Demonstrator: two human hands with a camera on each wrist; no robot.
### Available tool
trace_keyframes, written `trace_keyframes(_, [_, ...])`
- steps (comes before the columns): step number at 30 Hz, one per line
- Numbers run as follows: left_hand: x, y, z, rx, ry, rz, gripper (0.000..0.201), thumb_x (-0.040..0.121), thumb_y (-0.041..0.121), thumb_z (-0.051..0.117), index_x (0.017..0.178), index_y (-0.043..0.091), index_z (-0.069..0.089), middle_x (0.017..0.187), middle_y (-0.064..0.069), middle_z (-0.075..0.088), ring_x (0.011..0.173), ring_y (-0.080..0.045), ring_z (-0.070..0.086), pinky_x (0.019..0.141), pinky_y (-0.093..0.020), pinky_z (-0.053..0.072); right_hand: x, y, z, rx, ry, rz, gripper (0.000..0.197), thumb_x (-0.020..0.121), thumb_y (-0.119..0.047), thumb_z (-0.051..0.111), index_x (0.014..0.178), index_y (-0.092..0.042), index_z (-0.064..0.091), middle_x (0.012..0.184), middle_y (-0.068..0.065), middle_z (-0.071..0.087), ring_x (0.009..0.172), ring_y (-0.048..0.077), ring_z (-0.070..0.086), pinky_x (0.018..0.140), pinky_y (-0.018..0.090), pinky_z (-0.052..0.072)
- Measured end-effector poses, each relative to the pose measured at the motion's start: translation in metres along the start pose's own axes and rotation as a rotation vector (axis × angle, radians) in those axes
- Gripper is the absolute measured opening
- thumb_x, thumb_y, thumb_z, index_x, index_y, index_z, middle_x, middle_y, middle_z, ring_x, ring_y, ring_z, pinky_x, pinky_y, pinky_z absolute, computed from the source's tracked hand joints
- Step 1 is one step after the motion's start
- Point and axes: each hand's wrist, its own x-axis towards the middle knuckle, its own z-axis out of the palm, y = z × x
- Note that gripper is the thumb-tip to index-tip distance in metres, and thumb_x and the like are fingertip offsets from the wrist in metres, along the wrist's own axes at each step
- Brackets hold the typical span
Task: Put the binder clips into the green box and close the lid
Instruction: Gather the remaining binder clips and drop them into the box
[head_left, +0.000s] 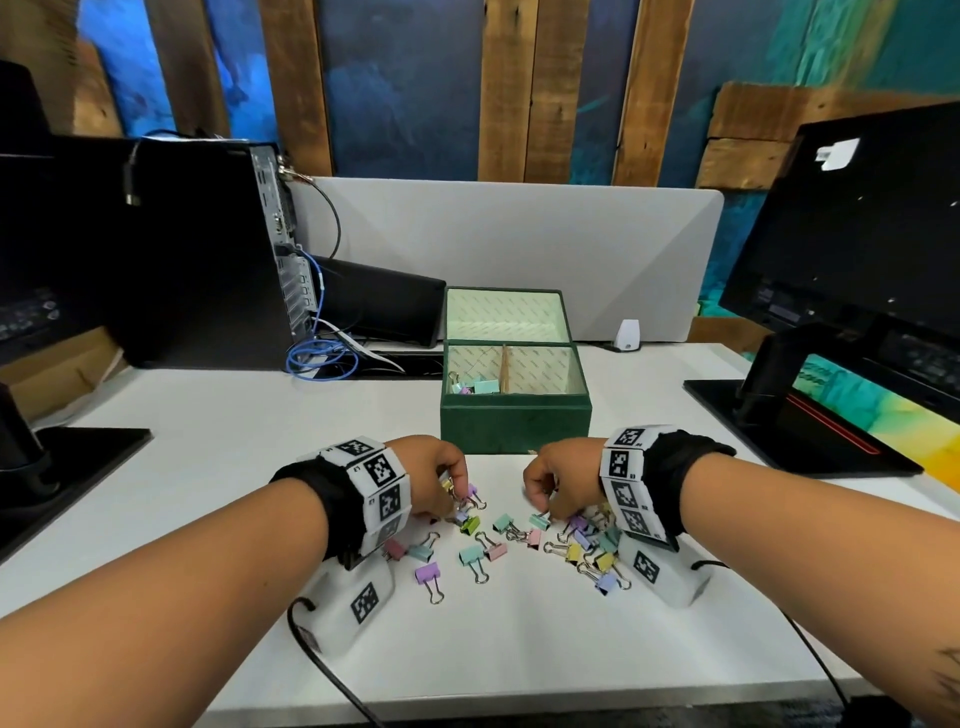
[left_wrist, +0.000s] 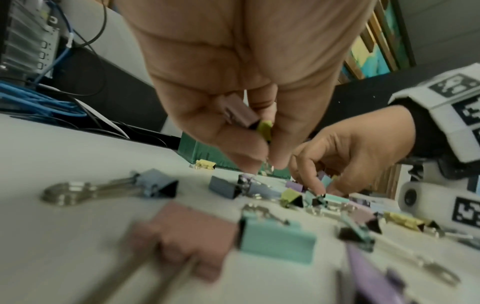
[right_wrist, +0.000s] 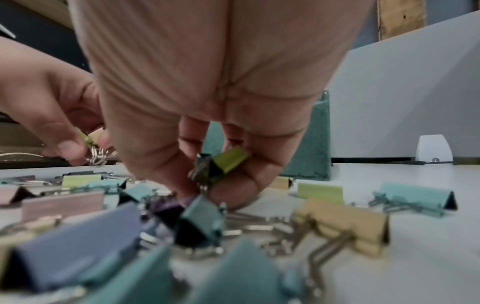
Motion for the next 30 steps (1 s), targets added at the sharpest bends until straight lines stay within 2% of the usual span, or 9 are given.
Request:
trace_keyframes(4, [0.000, -0.003, -0.004, -0.184, 0.030, -0.027, 0.021, 0.078, 0.013, 0.070, 0.073, 0.029, 0.058, 0.093, 0.000, 0.065, 0.039, 0.002, 0.055, 0.048, -0.011, 0.046, -0.002, 0.002, 0.000, 0.005, 0.001, 0.007, 0.020, 0.077, -0.015, 0.069, 0.095, -0.021, 0.064, 0.101, 0.000, 0.059, 0.084, 0.016, 0.052, 0.076, 0.028, 0.045])
trace_keyframes(7, [-0.001, -0.003, -0.006, -0.281, 0.053, -0.050, 0.019, 0.079, 0.009, 0.068, 0.075, 0.027, 0.061, 0.089, -0.006, 0.061, 0.049, -0.009, 0.057, 0.056, -0.018, 0.050, -0.002, 0.000, -0.001, -0.004, -0.015, 0.014, 0.014, 0.078, -0.012, 0.066, 0.085, -0.023, 0.060, 0.101, 0.002, 0.064, 0.082, 0.016, 0.053, 0.068, 0.024, 0.044])
trace_keyframes(10, [-0.003, -0.002, -0.005, -0.327, 0.071, -0.060, 0.017, 0.079, 0.008, 0.067, 0.078, 0.025, 0.062, 0.085, -0.006, 0.055, 0.050, -0.011, 0.055, 0.054, -0.017, 0.049, -0.002, 0.000, -0.001, 0.007, -0.018, 0.022, 0.014, 0.078, -0.008, 0.064, 0.082, -0.021, 0.060, 0.085, -0.004, 0.060, 0.069, 0.012, 0.052, 0.057, 0.018, 0.039])
trace_keyframes(13, [-0.005, -0.004, -0.006, -0.337, 0.069, -0.065, 0.016, 0.079, 0.008, 0.068, 0.080, 0.024, 0.062, 0.086, -0.005, 0.055, 0.053, -0.011, 0.057, 0.058, -0.019, 0.051, -0.004, 0.004, -0.004, 0.089, 0.010, 0.044, 0.012, 0.079, -0.009, 0.066, 0.079, -0.021, 0.063, 0.071, -0.010, 0.058, 0.058, 0.002, 0.051, 0.057, 0.014, 0.042])
trace_keyframes(17, [-0.001, -0.006, -0.013, -0.385, 0.057, -0.083, 0.015, 0.078, 0.009, 0.071, 0.080, 0.022, 0.064, 0.082, -0.004, 0.053, 0.059, -0.013, 0.059, 0.063, -0.019, 0.055, -0.010, 0.014, -0.020, 0.271, 0.111, 0.107, 0.011, 0.080, -0.014, 0.068, 0.079, -0.025, 0.067, 0.069, -0.016, 0.061, 0.061, 0.000, 0.056, 0.060, 0.013, 0.044])
trace_keyframes(20, [0.007, -0.001, -0.021, -0.427, 0.062, -0.064, 0.016, 0.079, 0.009, 0.071, 0.080, 0.022, 0.063, 0.072, 0.001, 0.051, 0.057, -0.009, 0.060, 0.059, -0.014, 0.054, -0.014, 0.021, -0.042, 0.497, 0.240, 0.145, 0.007, 0.081, -0.016, 0.070, 0.084, -0.022, 0.071, 0.076, -0.012, 0.068, 0.069, 0.002, 0.061, 0.071, 0.016, 0.048])
trace_keyframes(24, [0.024, 0.016, -0.038, -0.522, 0.112, -0.028, 0.015, 0.080, 0.007, 0.070, 0.082, 0.020, 0.063, 0.052, 0.009, 0.054, 0.040, 0.003, 0.058, 0.048, -0.009, 0.051, -0.004, 0.032, -0.074, 0.563, 0.528, 0.237, 0.017, 0.083, -0.021, 0.068, 0.099, -0.016, 0.071, 0.084, -0.006, 0.068, 0.087, 0.010, 0.063, 0.081, 0.022, 0.050])
trace_keyframes(26, [0.031, 0.026, -0.046, -0.588, 0.128, -0.015, 0.015, 0.081, 0.006, 0.069, 0.084, 0.019, 0.063, 0.056, 0.007, 0.056, 0.037, 0.004, 0.058, 0.043, -0.007, 0.046, 0.003, 0.036, -0.084, 0.582, 0.617, 0.249, 0.018, 0.085, -0.020, 0.066, 0.102, -0.015, 0.071, 0.078, -0.006, 0.066, 0.089, 0.012, 0.063, 0.076, 0.018, 0.047])
trace_keyframes(30, [0.054, 0.042, -0.053, -0.709, 0.148, -0.015, 0.016, 0.082, 0.002, 0.068, 0.084, 0.016, 0.061, 0.068, -0.001, 0.057, 0.058, -0.007, 0.060, 0.047, -0.009, 0.052, 0.022, 0.042, -0.090, 0.502, 0.588, 0.271, 0.025, 0.087, -0.019, 0.064, 0.111, -0.014, 0.068, 0.115, 0.006, 0.069, 0.108, 0.020, 0.062, 0.092, 0.024, 0.045])
